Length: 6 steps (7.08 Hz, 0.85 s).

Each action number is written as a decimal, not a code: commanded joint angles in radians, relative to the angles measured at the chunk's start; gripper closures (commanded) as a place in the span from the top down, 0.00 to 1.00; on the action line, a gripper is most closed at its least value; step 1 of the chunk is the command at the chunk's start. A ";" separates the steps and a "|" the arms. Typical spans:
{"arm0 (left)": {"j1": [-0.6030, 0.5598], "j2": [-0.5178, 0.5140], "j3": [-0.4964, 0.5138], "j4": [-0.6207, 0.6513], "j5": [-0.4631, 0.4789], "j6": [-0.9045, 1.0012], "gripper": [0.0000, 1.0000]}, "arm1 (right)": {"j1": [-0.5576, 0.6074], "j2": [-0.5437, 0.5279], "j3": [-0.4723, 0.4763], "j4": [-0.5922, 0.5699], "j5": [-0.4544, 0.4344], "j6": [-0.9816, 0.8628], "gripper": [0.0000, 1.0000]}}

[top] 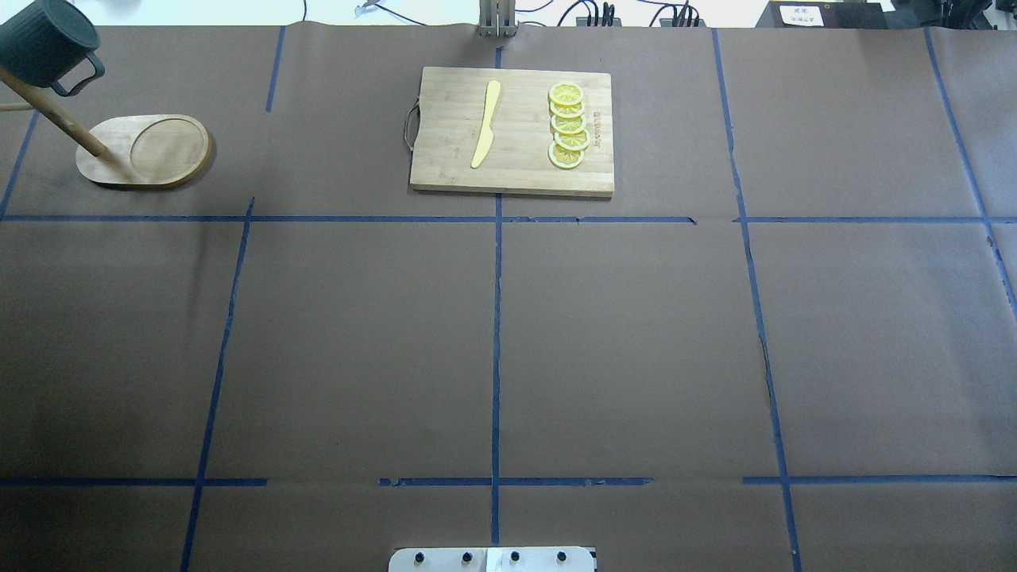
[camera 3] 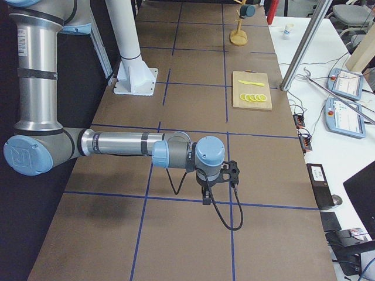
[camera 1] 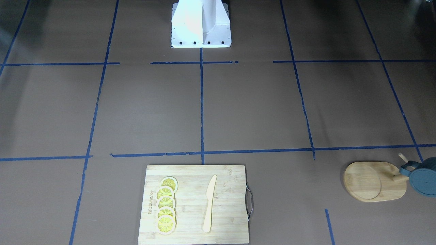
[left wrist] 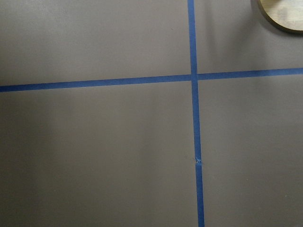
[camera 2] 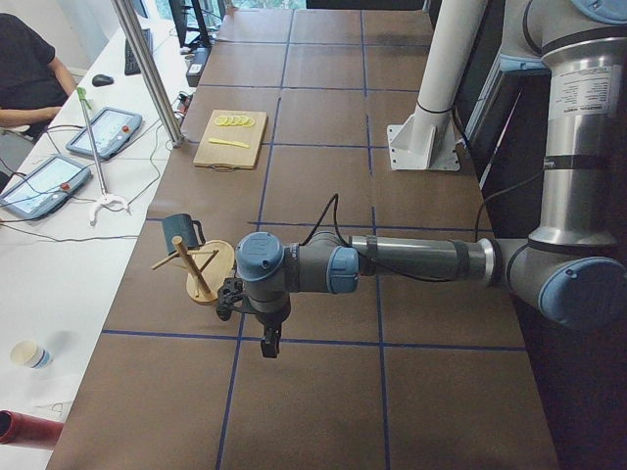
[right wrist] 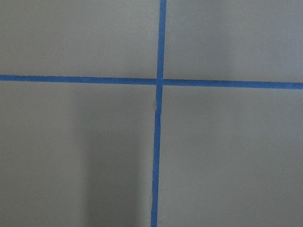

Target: Hang cup on storage rack

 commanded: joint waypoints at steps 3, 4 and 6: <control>0.000 0.001 0.004 0.000 -0.056 -0.001 1.00 | 0.002 0.001 -0.025 0.002 0.015 0.000 1.00; 0.000 0.001 0.004 0.000 -0.056 -0.001 1.00 | 0.002 0.001 -0.027 0.002 0.014 0.000 1.00; 0.000 0.001 0.006 -0.001 -0.055 -0.001 1.00 | 0.002 0.004 -0.027 0.002 0.014 0.000 1.00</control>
